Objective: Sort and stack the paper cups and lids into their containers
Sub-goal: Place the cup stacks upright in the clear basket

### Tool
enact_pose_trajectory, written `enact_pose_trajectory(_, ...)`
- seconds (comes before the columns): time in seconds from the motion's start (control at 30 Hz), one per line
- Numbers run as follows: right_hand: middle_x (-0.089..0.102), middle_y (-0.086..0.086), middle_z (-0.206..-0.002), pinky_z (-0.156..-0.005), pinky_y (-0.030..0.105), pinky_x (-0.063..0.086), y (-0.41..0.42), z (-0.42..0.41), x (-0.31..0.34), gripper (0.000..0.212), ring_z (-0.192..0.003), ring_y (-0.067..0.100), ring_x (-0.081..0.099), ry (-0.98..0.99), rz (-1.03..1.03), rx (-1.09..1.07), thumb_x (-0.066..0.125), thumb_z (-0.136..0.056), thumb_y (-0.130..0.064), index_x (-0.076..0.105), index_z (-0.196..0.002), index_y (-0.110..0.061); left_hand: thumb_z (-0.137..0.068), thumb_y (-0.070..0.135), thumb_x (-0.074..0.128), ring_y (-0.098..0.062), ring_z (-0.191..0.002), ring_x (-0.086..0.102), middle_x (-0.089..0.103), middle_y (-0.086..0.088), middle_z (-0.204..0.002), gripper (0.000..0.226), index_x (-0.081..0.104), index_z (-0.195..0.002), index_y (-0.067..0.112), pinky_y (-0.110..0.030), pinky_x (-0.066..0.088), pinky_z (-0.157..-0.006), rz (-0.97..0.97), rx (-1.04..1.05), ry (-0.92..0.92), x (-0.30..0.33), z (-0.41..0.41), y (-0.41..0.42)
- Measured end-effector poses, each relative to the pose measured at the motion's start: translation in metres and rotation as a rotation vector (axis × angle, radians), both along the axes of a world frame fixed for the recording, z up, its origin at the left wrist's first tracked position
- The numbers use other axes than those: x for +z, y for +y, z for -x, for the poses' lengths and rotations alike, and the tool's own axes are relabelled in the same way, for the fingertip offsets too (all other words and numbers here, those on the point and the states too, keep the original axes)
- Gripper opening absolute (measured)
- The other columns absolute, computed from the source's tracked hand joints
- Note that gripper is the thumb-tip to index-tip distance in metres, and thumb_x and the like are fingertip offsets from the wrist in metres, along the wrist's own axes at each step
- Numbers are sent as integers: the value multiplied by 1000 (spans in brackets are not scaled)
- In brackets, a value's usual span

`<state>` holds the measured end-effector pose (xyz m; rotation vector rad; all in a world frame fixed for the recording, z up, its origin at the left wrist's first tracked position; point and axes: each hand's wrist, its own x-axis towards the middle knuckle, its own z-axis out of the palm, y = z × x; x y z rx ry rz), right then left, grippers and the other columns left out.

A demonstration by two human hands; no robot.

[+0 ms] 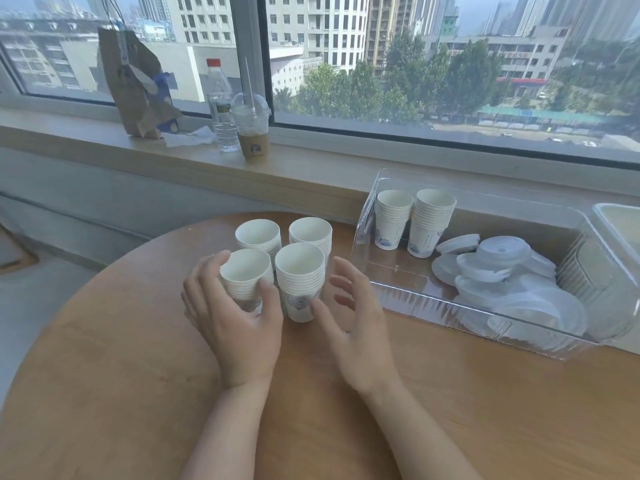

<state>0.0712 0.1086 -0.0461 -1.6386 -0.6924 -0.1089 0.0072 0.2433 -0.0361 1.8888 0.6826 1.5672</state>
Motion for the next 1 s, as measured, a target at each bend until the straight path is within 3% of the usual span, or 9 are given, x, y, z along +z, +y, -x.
enact_pose_trajectory(0.13,45,-19,-158,-116,30,43,-1,1,-5,78,-145,3,44,70,146,176,74,-98,-24,30,-162,-32,-75,16,70,-30,-131,51,50,2,-137,71,49,-142,8,-52,45,-112,201,-135,-47,-7,-4,3)
enact_pose_trajectory(0.23,50,-19,-154,-106,13,43,-1,0,-3,79,-142,-2,46,87,131,197,74,-98,-19,29,-162,-31,-74,20,71,-20,-133,56,52,-1,-147,80,44,-150,14,-49,48,-112,437,-212,-114,-8,-6,5)
enact_pose_trajectory(0.33,59,-20,-138,-98,12,45,-3,-3,-5,81,-131,1,54,99,131,161,75,-97,-19,29,-162,-34,-73,22,72,-13,-123,65,63,4,-139,73,49,-142,21,-47,54,-106,517,-246,-149,-8,-8,8)
enact_pose_trajectory(0.5,62,-10,-124,-98,30,50,-2,-7,-9,72,-119,13,57,96,134,137,79,-94,-24,42,-154,-39,-72,23,76,-3,-112,68,67,20,-122,62,54,-130,28,-27,56,-95,477,-277,-120,-5,-9,4)
enact_pose_trajectory(0.57,63,-14,-122,-97,34,51,-1,-7,-9,63,-117,12,59,101,106,118,82,-91,-27,50,-144,-40,-73,23,78,-3,-110,68,68,19,-121,61,55,-129,28,-23,55,-92,452,-295,-106,-4,-8,1)
enact_pose_trajectory(0.63,65,-18,-124,-99,39,52,-1,-7,-9,59,-120,11,61,118,60,106,85,-88,-31,52,-136,-39,-74,22,79,-6,-112,68,68,15,-123,60,56,-129,28,-26,56,-93,408,-314,-80,-3,-8,-2)
enact_pose_trajectory(0.73,66,-20,-131,-105,43,52,-2,-5,-6,66,-125,13,64,149,-16,117,89,-85,-33,49,-137,-39,-75,24,78,-20,-116,67,68,7,-125,59,57,-130,26,-45,57,-96,349,-355,-37,-5,-7,-5)
enact_pose_trajectory(0.83,67,-20,-131,-103,33,53,-4,-5,-2,69,-123,10,65,91,-36,63,91,-82,-35,49,-136,-42,-77,32,77,-30,-116,66,68,3,-126,60,56,-132,22,-57,55,-95,285,-390,-4,-5,-9,-9)
enact_pose_trajectory(1.0,68,-15,-130,-95,17,48,-11,-8,4,63,-120,13,65,-12,-60,-20,85,-82,-43,52,-136,-38,-80,41,76,-30,-119,66,67,0,-131,66,55,-138,18,-57,54,-97,248,-433,5,-6,-14,-13)
